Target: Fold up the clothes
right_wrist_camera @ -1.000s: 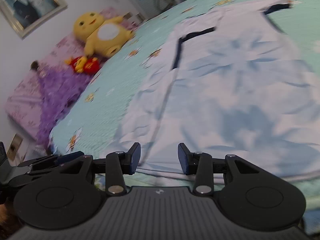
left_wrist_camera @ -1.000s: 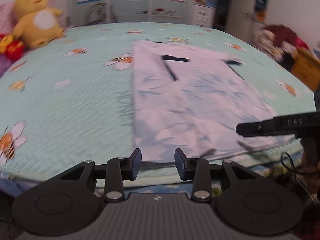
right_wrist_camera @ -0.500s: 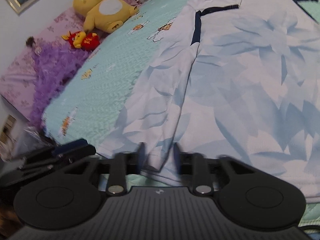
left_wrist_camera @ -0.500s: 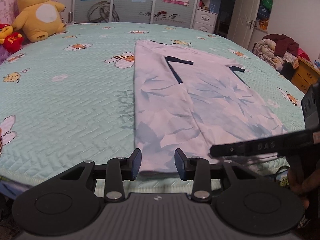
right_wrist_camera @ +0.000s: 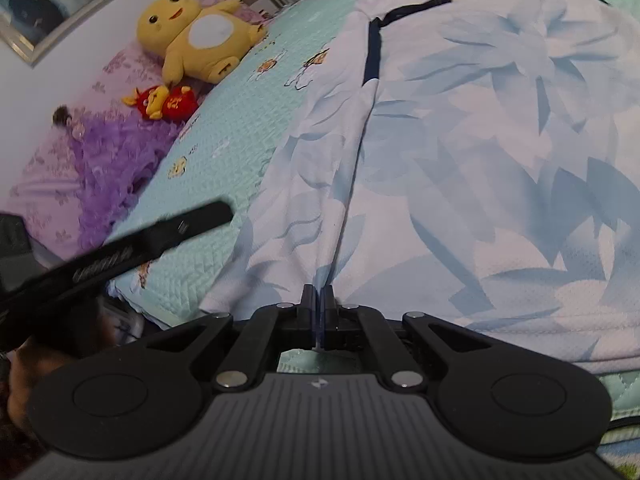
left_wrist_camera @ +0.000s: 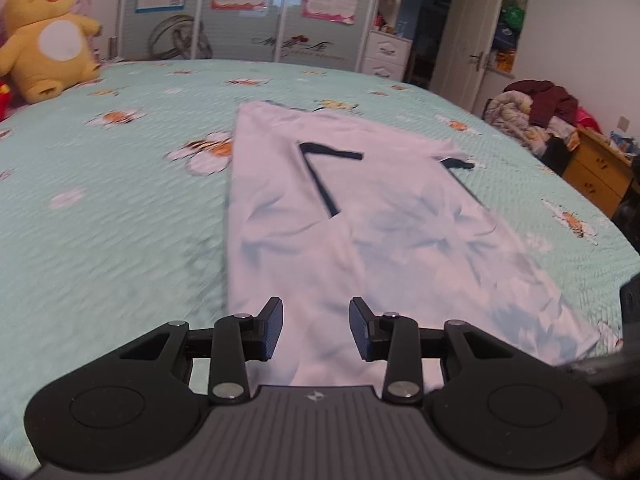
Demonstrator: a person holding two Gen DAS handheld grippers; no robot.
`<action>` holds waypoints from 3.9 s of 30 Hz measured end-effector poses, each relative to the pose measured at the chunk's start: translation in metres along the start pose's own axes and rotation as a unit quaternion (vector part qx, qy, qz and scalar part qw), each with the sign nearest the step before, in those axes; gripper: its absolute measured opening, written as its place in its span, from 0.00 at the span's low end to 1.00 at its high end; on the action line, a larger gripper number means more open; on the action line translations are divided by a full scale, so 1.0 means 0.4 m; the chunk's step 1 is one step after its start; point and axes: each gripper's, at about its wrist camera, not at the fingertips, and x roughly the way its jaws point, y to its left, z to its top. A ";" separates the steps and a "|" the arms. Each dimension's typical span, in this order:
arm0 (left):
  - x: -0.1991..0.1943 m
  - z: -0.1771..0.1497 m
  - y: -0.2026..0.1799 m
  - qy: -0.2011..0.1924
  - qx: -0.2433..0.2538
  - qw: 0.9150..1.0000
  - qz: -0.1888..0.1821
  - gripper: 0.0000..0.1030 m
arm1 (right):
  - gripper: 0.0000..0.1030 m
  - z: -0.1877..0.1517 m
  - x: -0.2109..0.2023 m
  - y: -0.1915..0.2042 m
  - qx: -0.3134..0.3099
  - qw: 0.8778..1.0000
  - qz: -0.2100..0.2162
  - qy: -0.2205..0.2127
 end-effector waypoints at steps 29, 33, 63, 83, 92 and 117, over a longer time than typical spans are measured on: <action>0.170 -0.019 -0.123 0.054 0.086 0.995 -0.005 0.01 | 0.00 -0.014 -0.007 -0.047 0.024 0.999 0.033 0.005; 0.157 -0.024 -0.115 0.048 0.087 0.995 0.005 0.03 | 0.07 0.005 -0.024 -0.073 0.028 0.997 0.063 0.014; 0.239 0.035 0.158 -0.044 -0.134 0.990 -0.014 0.41 | 0.05 0.665 0.371 -0.369 0.278 0.940 -0.045 -0.191; 0.190 0.095 0.179 -0.050 -0.166 0.985 0.004 0.29 | 0.25 0.649 0.261 -0.303 0.108 0.964 -0.099 -0.221; 0.333 0.279 0.158 -0.085 -0.172 0.980 -0.054 0.35 | 0.07 0.769 0.335 -0.181 -0.014 0.981 -0.067 -0.183; 0.317 0.152 0.267 -0.044 -0.203 0.976 0.062 0.41 | 0.06 1.146 0.835 -0.115 -0.057 0.988 -0.069 -0.124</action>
